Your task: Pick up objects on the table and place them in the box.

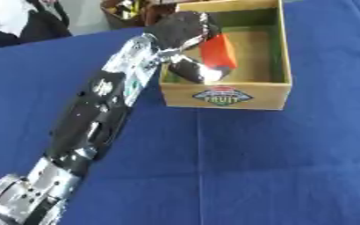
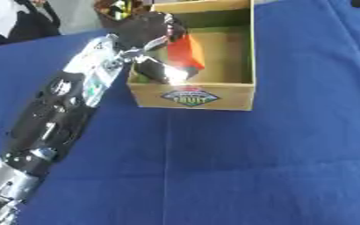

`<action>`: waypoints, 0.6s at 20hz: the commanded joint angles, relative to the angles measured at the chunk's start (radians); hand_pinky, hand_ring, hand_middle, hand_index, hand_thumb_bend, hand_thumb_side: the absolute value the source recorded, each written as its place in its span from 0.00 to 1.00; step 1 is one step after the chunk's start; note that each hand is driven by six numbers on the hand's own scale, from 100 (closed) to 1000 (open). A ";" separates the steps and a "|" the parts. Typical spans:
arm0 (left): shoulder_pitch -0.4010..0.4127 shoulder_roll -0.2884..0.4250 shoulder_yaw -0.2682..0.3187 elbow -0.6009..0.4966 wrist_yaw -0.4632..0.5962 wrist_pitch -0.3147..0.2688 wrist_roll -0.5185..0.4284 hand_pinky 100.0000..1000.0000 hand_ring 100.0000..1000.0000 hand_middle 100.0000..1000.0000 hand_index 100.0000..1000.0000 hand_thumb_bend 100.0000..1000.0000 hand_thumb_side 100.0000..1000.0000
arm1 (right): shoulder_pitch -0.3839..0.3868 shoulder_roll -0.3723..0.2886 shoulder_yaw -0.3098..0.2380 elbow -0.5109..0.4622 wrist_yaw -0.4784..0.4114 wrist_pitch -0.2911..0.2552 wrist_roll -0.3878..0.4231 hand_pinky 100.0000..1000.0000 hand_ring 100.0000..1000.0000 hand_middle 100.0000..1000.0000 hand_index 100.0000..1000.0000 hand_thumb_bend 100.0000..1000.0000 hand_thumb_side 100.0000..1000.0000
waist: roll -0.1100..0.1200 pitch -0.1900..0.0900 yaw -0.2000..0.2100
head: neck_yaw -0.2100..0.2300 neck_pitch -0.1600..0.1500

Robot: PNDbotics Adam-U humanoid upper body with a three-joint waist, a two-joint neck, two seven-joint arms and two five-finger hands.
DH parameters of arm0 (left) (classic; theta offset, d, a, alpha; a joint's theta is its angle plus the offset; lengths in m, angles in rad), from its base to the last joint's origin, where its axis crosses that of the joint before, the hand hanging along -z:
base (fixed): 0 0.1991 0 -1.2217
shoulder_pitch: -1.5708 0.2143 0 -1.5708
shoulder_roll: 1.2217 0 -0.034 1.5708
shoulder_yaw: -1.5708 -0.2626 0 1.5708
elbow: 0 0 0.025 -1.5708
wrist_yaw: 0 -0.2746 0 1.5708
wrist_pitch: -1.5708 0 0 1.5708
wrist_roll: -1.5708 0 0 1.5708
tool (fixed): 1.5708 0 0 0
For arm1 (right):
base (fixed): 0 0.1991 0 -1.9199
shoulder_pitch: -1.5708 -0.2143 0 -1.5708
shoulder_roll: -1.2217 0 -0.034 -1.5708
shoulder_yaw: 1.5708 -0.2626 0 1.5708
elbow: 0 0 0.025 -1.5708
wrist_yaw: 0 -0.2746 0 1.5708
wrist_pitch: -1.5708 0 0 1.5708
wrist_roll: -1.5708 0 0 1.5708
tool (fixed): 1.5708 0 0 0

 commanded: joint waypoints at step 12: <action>0.011 0.008 0.063 -0.125 0.050 0.114 0.143 0.42 0.56 0.54 0.93 0.39 0.66 | -0.002 -0.001 -0.005 -0.020 -0.003 0.001 -0.003 0.92 0.85 0.57 0.77 0.00 0.56 | -0.022 -0.025 0.014 | -0.013 -0.016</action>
